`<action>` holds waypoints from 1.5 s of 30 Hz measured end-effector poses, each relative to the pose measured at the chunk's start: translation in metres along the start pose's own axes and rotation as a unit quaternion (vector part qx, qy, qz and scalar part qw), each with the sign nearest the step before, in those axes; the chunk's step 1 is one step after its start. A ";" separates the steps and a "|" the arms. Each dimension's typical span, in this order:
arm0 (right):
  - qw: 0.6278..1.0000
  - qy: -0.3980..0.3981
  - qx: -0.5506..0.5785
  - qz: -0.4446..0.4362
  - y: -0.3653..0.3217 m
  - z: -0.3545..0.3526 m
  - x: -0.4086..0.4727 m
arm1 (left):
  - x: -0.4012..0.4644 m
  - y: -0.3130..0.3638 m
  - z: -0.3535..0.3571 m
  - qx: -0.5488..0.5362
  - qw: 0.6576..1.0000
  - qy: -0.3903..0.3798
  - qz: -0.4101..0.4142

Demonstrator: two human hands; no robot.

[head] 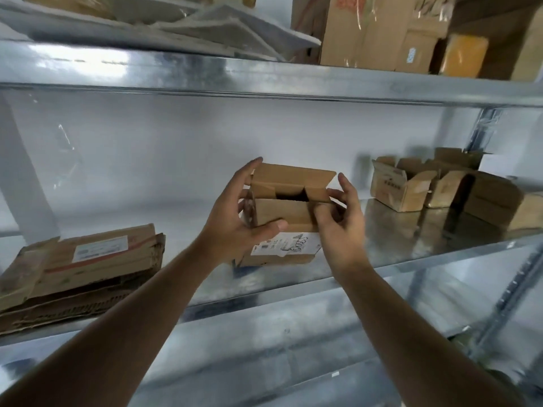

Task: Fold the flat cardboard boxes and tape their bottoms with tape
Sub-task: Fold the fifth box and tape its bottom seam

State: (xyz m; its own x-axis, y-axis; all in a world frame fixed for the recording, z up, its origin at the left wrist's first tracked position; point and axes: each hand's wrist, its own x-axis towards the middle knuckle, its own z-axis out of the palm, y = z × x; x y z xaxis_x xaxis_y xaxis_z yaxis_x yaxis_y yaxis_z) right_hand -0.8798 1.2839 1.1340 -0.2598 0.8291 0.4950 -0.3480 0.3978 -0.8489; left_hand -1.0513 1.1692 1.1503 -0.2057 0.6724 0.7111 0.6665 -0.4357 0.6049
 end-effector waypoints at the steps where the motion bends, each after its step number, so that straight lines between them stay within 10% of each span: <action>1: 1.000 0.002 -0.002 0.000 0.002 -0.007 0.004 | 0.004 0.001 0.007 0.003 1.000 -0.003 0.007; 23: 0.979 -0.005 -0.180 -0.099 0.059 -0.167 0.135 | 0.093 -0.035 0.191 0.021 0.999 0.023 -0.014; 45: 0.969 0.009 -0.216 -0.116 0.112 -0.174 0.204 | 0.152 -0.111 0.201 0.197 0.974 -0.036 0.105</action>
State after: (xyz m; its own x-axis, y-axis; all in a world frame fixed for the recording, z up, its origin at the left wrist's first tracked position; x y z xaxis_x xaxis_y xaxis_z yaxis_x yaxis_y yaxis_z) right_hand -0.8152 1.5654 1.1076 -0.2022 0.7026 0.6823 0.0164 0.6990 -0.7150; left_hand -1.0123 1.4399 1.1188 0.0055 0.6402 0.7682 0.9144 -0.3142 0.2552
